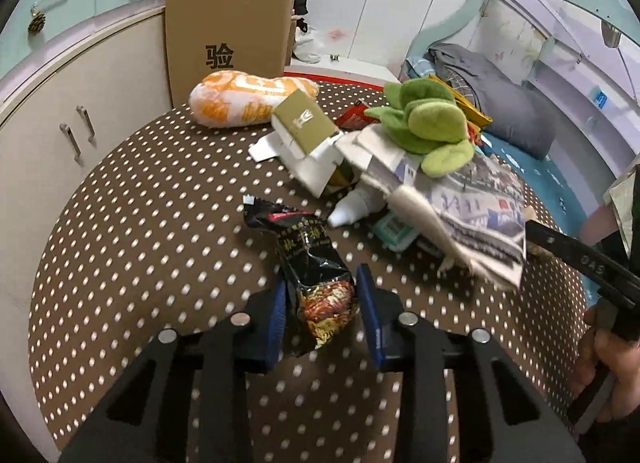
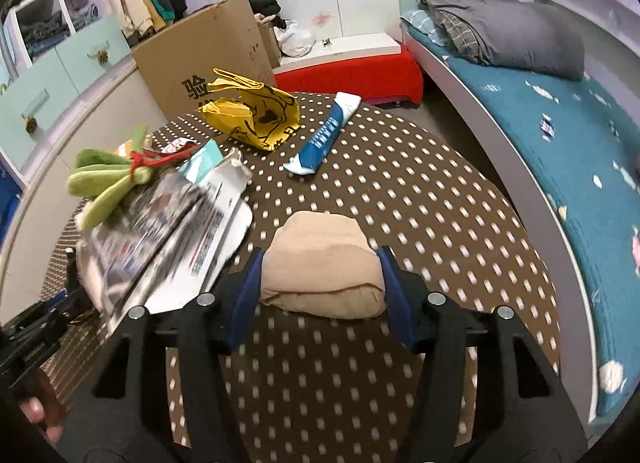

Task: Collect trash
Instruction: 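Grasp the black snack wrapper with the left tool while the right tool grasps the beige cloth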

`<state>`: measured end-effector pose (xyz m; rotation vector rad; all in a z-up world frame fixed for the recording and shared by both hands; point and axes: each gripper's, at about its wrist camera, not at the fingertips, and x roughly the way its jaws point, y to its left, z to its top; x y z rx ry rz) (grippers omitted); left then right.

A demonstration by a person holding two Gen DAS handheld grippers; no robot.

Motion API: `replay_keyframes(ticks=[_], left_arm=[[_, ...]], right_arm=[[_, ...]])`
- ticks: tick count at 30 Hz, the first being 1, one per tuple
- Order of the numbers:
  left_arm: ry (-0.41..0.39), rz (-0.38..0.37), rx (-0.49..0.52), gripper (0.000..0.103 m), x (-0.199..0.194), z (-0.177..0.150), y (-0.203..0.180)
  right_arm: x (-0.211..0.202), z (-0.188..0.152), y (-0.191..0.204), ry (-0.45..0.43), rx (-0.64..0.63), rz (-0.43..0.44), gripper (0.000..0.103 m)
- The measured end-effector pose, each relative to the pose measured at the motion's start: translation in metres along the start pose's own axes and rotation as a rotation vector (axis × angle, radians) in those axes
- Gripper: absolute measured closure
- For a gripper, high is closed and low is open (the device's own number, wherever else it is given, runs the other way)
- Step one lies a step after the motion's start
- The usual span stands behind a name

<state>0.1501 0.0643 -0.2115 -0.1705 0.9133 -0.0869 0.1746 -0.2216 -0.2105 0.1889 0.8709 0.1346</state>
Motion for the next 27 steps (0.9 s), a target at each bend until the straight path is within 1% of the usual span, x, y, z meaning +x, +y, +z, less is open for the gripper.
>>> replay_keyframes(ticks=[5,6,7,8,9,10,12,13,14,15,16,19,21,24,27], left_arm=[[0.008,-0.003,0.026,0.072,-0.014,-0.018,-0.003],[0.011,0.001,0.036,0.071,-0.015,-0.02,-0.005],[0.019,0.018,0.052,0.068,-0.015,-0.022,-0.007],[0.019,0.033,0.056,0.053,-0.015,-0.023,-0.008],[0.02,0.058,0.054,0.046,-0.014,-0.023,-0.009],[0.013,0.076,0.049,0.036,-0.013,-0.023,-0.009],[0.01,0.094,0.055,0.037,-0.009,-0.022,-0.008],[0.004,0.109,0.072,0.044,-0.007,-0.022,-0.01],[-0.001,0.119,0.086,0.055,-0.007,-0.022,-0.011],[-0.007,0.114,0.1,0.063,-0.006,-0.022,-0.013],[-0.004,0.112,0.102,0.067,-0.006,-0.021,-0.013],[0.005,0.065,0.087,0.07,-0.01,-0.022,-0.013],[-0.005,0.043,0.085,0.07,-0.017,-0.024,-0.015],[-0.033,0.007,0.087,0.07,-0.033,-0.027,-0.024],[-0.072,-0.025,0.101,0.07,-0.052,-0.021,-0.04]], right_arm=[[-0.025,-0.02,-0.009,-0.009,0.019,0.015,0.047],[-0.029,-0.023,-0.011,-0.007,0.023,0.016,0.047],[-0.032,-0.026,-0.013,-0.005,0.023,0.016,0.047],[-0.035,-0.029,-0.014,-0.004,0.022,0.014,0.047],[-0.037,-0.031,-0.015,-0.002,0.024,0.014,0.047],[-0.038,-0.032,-0.016,-0.002,0.026,0.015,0.047],[-0.043,-0.034,-0.015,-0.007,0.032,0.019,0.047],[-0.046,-0.035,-0.015,-0.011,0.031,0.022,0.047],[-0.049,-0.035,-0.015,-0.015,0.031,0.025,0.047],[-0.051,-0.036,-0.016,-0.019,0.033,0.028,0.047],[-0.052,-0.037,-0.017,-0.022,0.036,0.03,0.047],[-0.058,-0.036,-0.021,-0.033,0.048,0.041,0.047],[-0.064,-0.035,-0.024,-0.044,0.054,0.047,0.047],[-0.075,-0.031,-0.03,-0.069,0.067,0.059,0.047],[-0.088,-0.027,-0.037,-0.101,0.077,0.066,0.047]])
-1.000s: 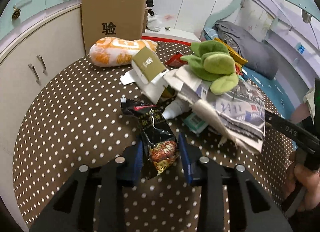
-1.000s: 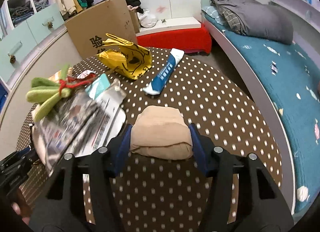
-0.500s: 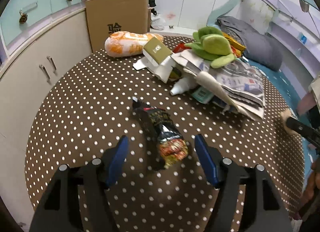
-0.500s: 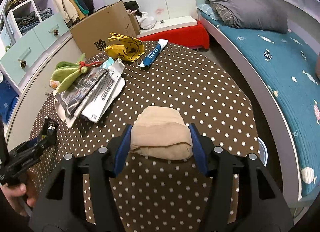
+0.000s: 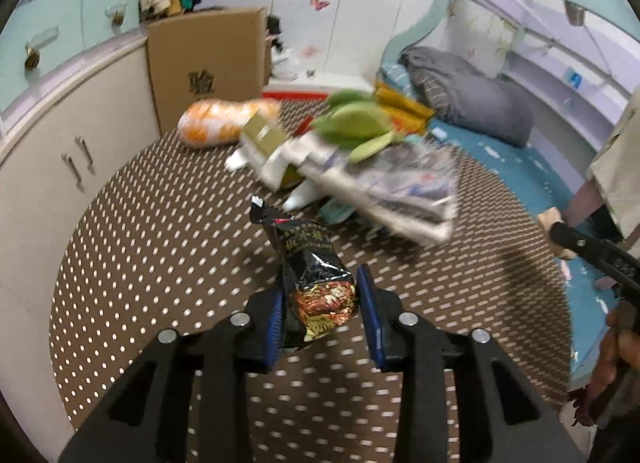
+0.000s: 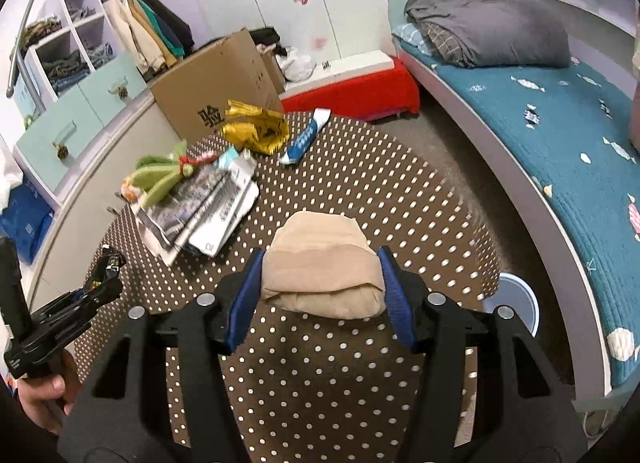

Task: Collect trash
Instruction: 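Grasp the black snack wrapper with the left tool while the right tool grasps the beige cloth, then carry both items over the blue bin and open both tools to drop them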

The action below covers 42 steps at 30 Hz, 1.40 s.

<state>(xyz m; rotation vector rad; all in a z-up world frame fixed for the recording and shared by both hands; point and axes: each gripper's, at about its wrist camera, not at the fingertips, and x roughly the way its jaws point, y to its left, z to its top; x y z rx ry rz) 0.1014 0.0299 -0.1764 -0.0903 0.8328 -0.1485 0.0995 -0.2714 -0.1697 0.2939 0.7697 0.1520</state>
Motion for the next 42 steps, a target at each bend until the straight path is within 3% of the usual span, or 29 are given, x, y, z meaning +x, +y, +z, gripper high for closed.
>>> replay_keyframes(ticks=[8,18,24,31,42], left_arm=[[-0.094,-0.114,0.094,0.07,-0.032,0.029,-0.07],[-0.11,-0.315,0.259,0.07,-0.019,0.056,-0.197],[-0.033,-0.417,0.336,0.07,0.016,0.056,-0.274],[0.099,-0.466,0.402,0.07,0.073,0.042,-0.341],[0.372,-0.437,0.503,0.07,0.182,0.005,-0.416]], right_arm=[[-0.044,0.02,-0.027,-0.105,0.035,-0.001,0.047],[-0.085,0.031,-0.103,-0.196,0.162,-0.074,0.047],[-0.092,0.023,-0.174,-0.208,0.309,-0.132,0.047],[-0.062,0.006,-0.249,-0.134,0.454,-0.187,0.047],[0.01,-0.031,-0.328,-0.002,0.66,-0.152,0.046]])
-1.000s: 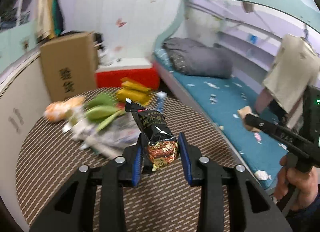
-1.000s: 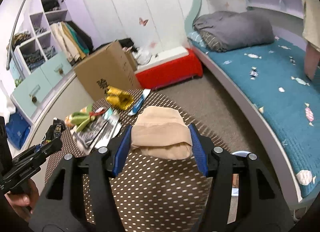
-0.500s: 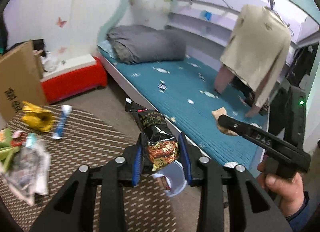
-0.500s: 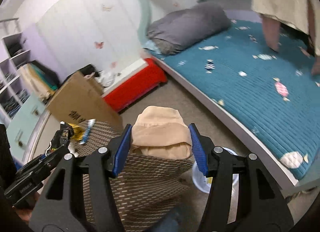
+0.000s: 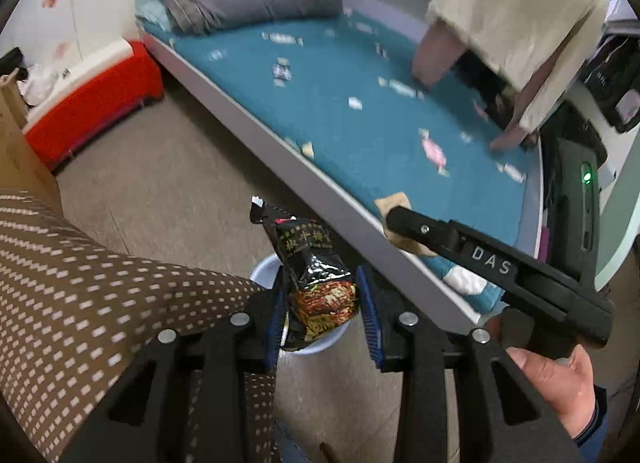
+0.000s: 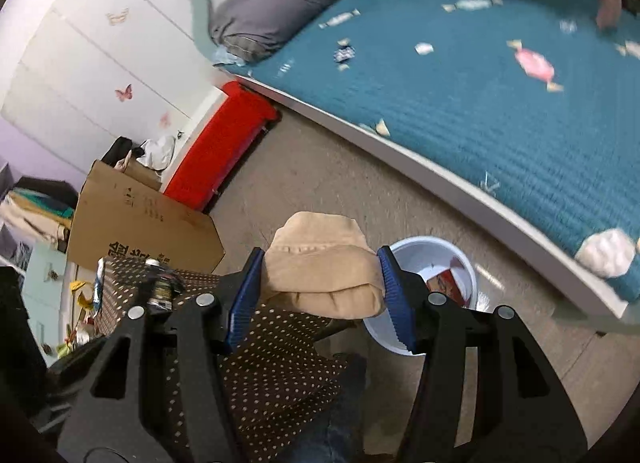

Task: Collect trash
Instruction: 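Carry both items over the blue bin and open both tools to drop them, then return both tools to the table above the newspaper and plush toy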

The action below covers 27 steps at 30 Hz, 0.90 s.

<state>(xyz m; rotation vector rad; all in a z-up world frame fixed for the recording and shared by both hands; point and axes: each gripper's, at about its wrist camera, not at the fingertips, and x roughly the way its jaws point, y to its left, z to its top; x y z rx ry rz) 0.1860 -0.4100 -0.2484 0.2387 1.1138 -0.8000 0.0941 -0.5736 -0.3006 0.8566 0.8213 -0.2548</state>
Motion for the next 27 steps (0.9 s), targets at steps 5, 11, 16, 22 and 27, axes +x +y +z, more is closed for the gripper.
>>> replay_keyframes(ticks=[5,11,16,22,27], left_arm=[[0.135,0.019,0.044,0.035,0.046,0.008,-0.004],[0.08,0.076,0.045,0.014,0.037,0.016,-0.003],[0.013,0.097,0.032,0.014,0.007,0.01,0.002],[-0.055,0.105,-0.006,0.012,-0.034,-0.004,0.005],[-0.134,0.108,-0.01,0.012,-0.076,-0.02,0.004]], right_arm=[[0.026,-0.003,-0.023,0.054,0.088,0.02,0.035],[0.026,-0.012,-0.033,0.051,0.14,-0.006,0.01],[0.002,-0.019,-0.022,0.001,0.099,-0.073,0.006],[-0.031,-0.03,0.002,-0.072,0.043,-0.136,0.006],[-0.064,-0.04,0.033,-0.121,-0.007,-0.122,0.006]])
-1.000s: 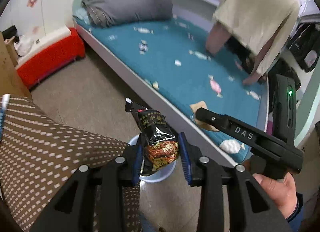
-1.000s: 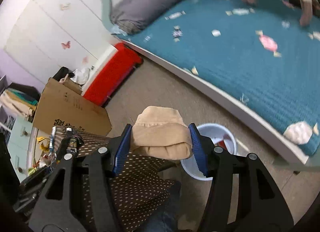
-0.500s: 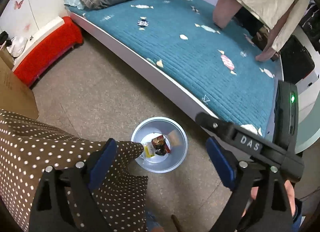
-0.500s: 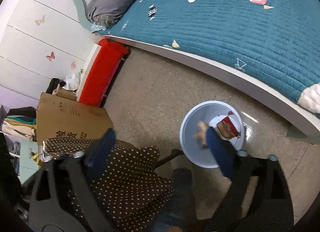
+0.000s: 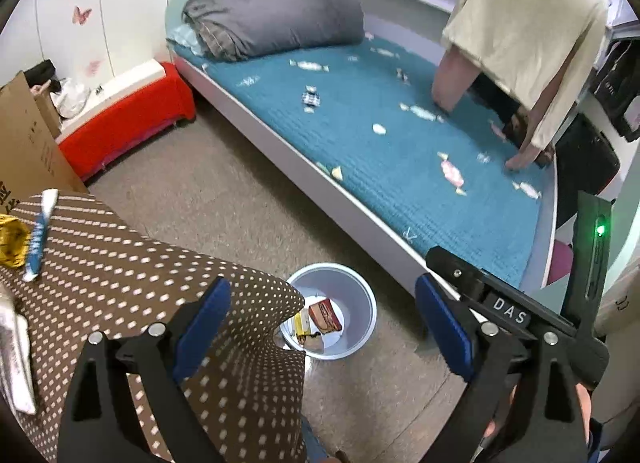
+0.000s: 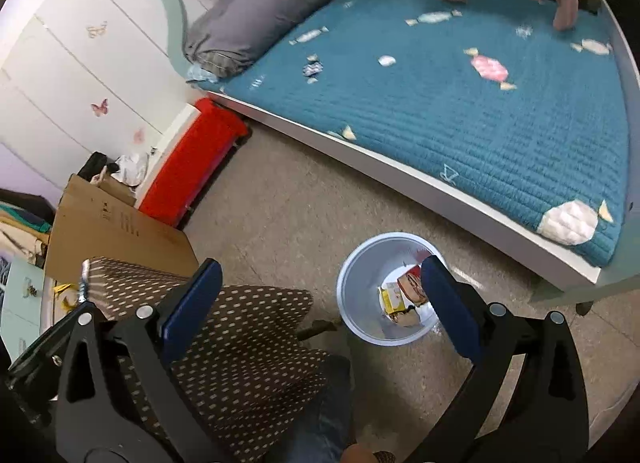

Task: Collect trash
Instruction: 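Return both tools to the table above the newspaper and plush toy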

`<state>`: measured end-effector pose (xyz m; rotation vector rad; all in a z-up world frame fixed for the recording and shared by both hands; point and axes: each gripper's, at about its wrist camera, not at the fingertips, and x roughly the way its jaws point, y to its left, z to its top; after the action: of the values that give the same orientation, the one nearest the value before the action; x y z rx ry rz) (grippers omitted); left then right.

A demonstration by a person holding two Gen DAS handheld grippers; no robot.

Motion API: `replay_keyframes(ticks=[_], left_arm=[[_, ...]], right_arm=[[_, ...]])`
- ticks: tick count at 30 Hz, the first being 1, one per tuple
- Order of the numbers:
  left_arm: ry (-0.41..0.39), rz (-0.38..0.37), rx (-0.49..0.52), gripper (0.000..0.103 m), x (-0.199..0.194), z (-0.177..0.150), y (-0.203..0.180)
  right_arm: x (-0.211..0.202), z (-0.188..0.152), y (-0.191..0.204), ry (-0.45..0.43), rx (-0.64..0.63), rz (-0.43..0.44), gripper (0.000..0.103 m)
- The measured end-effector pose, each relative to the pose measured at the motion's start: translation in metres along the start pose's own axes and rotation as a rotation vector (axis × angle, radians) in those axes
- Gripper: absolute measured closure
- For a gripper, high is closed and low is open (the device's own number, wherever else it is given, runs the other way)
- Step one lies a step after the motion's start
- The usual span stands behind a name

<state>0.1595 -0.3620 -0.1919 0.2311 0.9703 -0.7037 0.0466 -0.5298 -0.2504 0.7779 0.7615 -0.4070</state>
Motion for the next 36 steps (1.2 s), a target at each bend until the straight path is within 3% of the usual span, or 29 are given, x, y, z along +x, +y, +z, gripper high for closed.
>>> replay_keyframes(ticks=[9,20,36], left_arm=[[-0.112,0.022,-0.019,0.012,-0.069,-0.018,0.018],[-0.248,0.104,-0.107,0.012,-0.146,-0.046,0.077],[-0.324,0.34,-0.321,0.012,-0.214,-0.118,0.191]], right_arm=[[-0.048,-0.006,0.058,-0.067,-0.082,0.066,0.006],[-0.074,-0.031,0.153,-0.07,-0.269,0.198,0.006],[-0.068,-0.115,0.303,-0.011,-0.66,0.353,0.006]])
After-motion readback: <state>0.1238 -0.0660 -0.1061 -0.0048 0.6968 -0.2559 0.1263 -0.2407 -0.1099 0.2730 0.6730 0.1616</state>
